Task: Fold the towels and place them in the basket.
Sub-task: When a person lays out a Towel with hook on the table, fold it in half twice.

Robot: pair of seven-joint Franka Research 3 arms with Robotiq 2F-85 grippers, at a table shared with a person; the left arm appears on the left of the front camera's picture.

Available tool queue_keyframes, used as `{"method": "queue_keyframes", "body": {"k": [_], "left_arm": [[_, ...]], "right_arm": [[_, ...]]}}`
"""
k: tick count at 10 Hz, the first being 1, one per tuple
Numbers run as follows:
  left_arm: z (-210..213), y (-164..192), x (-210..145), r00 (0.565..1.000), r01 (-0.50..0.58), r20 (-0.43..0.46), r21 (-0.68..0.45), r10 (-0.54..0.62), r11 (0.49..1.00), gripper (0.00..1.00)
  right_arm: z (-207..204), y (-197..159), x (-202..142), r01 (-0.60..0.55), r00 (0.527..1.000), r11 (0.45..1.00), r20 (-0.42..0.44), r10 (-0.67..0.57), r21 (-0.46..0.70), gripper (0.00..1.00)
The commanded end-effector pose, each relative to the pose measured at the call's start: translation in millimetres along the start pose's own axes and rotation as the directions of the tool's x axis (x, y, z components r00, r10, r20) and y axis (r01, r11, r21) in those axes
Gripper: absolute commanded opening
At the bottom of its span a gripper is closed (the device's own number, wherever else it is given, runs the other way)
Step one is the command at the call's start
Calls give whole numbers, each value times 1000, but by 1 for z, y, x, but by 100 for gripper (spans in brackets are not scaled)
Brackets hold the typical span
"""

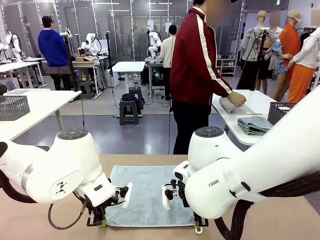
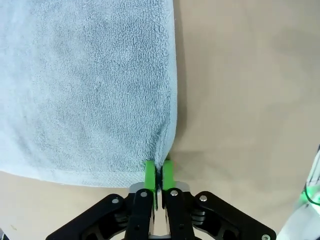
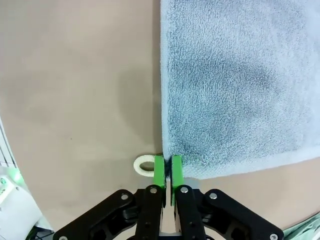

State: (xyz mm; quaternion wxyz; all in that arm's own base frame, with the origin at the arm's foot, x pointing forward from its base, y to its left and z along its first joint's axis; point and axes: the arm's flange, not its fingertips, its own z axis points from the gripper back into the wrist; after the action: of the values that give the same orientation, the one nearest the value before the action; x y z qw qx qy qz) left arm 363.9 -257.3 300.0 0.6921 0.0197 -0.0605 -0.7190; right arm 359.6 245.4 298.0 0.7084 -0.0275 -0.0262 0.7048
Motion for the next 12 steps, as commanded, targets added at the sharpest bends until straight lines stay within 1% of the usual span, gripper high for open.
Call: {"method": "queue_keyframes", "body": {"k": [1, 2, 3, 8, 10, 12], "left_arm": [[-6, -1, -2, 1000, 6, -20, -5, -6, 1000, 0], [-3, -2, -1, 1000, 7, -10, 1, -7, 1000, 0], [5, -3, -1, 1000, 4, 18, 16, -4, 1000, 0], [57, 2, 2, 999, 7, 31, 121, -11, 993, 0], [66, 4, 5, 999, 6, 41, 141, -12, 990, 0], [65, 5, 5, 999, 4, 37, 141, -10, 990, 0]], "right_arm": [[1, 2, 1, 20, 1000, 999, -23, -21, -29, 0], [6, 2, 0, 18, 1000, 999, -8, -18, -34, 0], [16, 4, 0, 15, 1000, 999, -7, -15, -45, 0], [74, -4, -5, 5, 1000, 994, 14, -4, -108, 0], [84, -5, 0, -11, 1000, 993, 27, 15, -121, 0], [85, -5, 3, -23, 999, 992, 25, 26, -121, 0]]}}
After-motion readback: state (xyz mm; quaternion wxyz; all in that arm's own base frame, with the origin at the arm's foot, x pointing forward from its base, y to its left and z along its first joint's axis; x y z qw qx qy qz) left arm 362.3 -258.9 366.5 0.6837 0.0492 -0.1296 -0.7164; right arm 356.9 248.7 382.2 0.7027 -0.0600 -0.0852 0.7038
